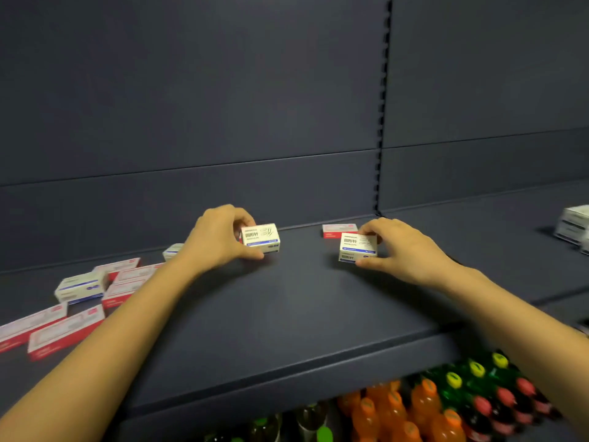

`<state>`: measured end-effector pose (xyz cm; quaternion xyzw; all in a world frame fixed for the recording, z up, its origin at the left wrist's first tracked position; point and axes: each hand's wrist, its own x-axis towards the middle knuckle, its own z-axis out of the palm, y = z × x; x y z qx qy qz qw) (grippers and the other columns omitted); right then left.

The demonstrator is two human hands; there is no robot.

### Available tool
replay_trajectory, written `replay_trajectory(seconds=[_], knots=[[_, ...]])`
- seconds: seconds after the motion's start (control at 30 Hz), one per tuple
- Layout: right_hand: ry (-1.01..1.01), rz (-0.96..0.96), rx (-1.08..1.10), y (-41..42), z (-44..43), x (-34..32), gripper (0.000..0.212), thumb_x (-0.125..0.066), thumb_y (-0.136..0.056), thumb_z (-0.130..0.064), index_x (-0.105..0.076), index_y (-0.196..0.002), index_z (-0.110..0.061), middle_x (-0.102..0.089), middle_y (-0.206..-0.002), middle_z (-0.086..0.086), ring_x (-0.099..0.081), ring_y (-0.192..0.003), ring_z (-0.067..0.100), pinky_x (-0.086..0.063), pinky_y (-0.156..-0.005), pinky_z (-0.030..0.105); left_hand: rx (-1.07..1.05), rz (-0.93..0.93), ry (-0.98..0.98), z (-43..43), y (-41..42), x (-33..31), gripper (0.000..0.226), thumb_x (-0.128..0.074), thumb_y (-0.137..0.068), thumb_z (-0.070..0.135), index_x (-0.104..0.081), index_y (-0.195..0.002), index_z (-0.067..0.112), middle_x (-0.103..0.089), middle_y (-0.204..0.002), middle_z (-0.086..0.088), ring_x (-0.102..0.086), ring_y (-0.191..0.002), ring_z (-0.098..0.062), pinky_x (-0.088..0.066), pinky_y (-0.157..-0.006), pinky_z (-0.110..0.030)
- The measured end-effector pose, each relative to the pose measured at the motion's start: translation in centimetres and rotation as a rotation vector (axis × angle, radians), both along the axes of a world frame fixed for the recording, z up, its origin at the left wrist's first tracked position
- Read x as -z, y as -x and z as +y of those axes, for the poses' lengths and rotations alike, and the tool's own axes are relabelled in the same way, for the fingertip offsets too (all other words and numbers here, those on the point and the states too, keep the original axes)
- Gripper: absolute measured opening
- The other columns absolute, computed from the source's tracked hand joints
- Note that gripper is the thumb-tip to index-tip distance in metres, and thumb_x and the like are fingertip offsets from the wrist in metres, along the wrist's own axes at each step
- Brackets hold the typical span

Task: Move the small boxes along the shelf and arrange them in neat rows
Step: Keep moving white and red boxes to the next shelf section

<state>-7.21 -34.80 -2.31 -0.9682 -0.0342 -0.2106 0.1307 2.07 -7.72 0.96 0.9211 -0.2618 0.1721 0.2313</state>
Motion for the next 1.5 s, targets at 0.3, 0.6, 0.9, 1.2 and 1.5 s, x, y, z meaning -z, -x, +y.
replay_trajectory(seconds=[0.3, 0.6, 0.9, 1.2, 1.5], knots=[[-0.01, -0.003, 0.171, 7.3, -7.4, -0.8, 0.043, -0.068, -0.079, -0.042, -0.051, -0.115, -0.026, -0.056, -0.117, -0.008, -0.049, -0.107, 0.012, -0.043, -0.083, 0.032, 0.315, -0.003, 0.021, -11.8, 4.3, -0.8, 0.045, -0.087, -0.055, 0.032, -0.066, -0.092, 0.018, -0.064, -0.092, 0.001, -0.058, -0.079, -0.013, -0.049, -0.073, -0.028], [-0.018, -0.012, 0.246, 15.6, -19.5, -1.3, 0.041, -0.071, -0.077, -0.037, -0.055, -0.111, -0.023, -0.058, -0.111, -0.008, -0.049, -0.103, 0.012, -0.043, -0.086, 0.033, 0.467, 0.022, 0.05, -26.1, 10.4, -0.4, 0.043, -0.087, -0.055, 0.033, -0.067, -0.09, 0.018, -0.067, -0.091, 0.002, -0.057, -0.075, -0.009, -0.049, -0.073, -0.026], [-0.026, 0.042, 0.208, 21.2, -33.0, -1.5, 0.048, -0.071, -0.077, -0.038, -0.053, -0.119, -0.023, -0.057, -0.12, -0.005, -0.052, -0.103, 0.012, -0.046, -0.088, 0.033, 0.43, 0.086, 0.114, -39.3, 17.0, 1.0, 0.043, -0.085, -0.057, 0.036, -0.069, -0.091, 0.015, -0.071, -0.092, 0.003, -0.061, -0.08, -0.013, -0.052, -0.078, -0.036], [-0.035, 0.036, 0.099, 20.9, -40.5, -1.5, 0.041, -0.07, -0.078, -0.037, -0.054, -0.115, -0.026, -0.06, -0.117, -0.008, -0.053, -0.099, 0.008, -0.048, -0.08, 0.029, 0.298, 0.078, 0.11, -46.0, 18.0, 1.9, 0.047, -0.083, -0.057, 0.042, -0.069, -0.096, 0.02, -0.071, -0.092, 0.003, -0.06, -0.08, -0.013, -0.053, -0.078, -0.036], [-0.139, 0.026, 0.016, 16.3, -44.3, -0.9, 0.048, -0.073, -0.077, -0.033, -0.05, -0.118, -0.022, -0.061, -0.118, -0.005, -0.054, -0.098, 0.007, -0.043, -0.081, 0.021, 0.194, 0.058, 0.07, -49.5, 15.6, 2.4, 0.052, -0.08, -0.059, 0.047, -0.065, -0.099, 0.018, -0.068, -0.097, 0.001, -0.059, -0.089, -0.017, -0.052, -0.082, -0.04]])
